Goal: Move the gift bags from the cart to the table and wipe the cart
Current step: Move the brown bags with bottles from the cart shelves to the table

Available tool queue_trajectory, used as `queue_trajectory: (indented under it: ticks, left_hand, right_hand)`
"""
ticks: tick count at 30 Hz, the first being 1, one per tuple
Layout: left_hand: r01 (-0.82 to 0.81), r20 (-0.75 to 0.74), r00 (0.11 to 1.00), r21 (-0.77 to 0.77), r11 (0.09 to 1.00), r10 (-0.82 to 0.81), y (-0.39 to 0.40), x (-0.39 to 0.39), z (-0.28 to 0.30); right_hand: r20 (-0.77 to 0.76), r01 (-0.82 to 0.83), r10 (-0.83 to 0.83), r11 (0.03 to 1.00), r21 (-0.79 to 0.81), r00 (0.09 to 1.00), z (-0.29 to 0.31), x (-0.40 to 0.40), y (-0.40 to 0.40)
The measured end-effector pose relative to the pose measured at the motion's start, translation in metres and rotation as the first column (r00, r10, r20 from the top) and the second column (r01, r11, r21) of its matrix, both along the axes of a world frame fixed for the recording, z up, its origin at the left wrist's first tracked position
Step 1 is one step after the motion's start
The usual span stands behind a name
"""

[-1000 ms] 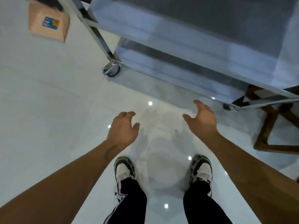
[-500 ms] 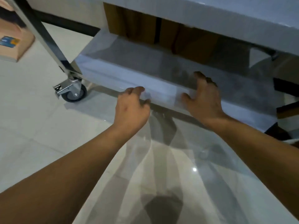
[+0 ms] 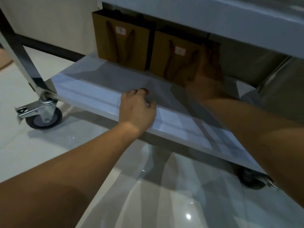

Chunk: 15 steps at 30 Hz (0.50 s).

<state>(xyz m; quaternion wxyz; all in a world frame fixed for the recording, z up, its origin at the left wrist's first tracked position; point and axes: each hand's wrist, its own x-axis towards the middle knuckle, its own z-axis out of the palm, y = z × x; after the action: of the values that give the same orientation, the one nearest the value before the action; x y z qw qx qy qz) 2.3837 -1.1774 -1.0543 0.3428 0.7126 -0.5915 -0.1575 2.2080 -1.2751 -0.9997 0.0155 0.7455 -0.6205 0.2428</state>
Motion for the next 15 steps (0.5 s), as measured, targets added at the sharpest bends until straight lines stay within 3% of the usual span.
queue_trajectory:
  ticks: [3,8,12,15]
  left_hand:
    - [0.01,-0.007,1.0,-0.009,1.0,-0.01,-0.003,-0.003,-0.005]
    - [-0.014,-0.251,0.968,0.018,1.0,0.018,-0.008,0.002,0.006]
    - [-0.06,-0.597,0.799,0.039,0.997,0.072,-0.004,0.002,0.023]
    - [-0.033,-0.739,0.672,0.029,0.999,0.044,0.0,0.001,0.032]
  right_hand:
    - [-0.012,0.023,-0.022,0.997,0.072,1.0,0.008,0.0,-0.002]
    - [-0.01,-0.014,0.012,0.983,-0.183,1.0,0.005,0.004,0.007]
    - [-0.024,-0.021,0.018,0.991,-0.131,1.0,0.001,-0.005,0.021]
    - [-0.013,-0.092,0.091,0.975,-0.204,0.996,-0.011,-0.023,0.045]
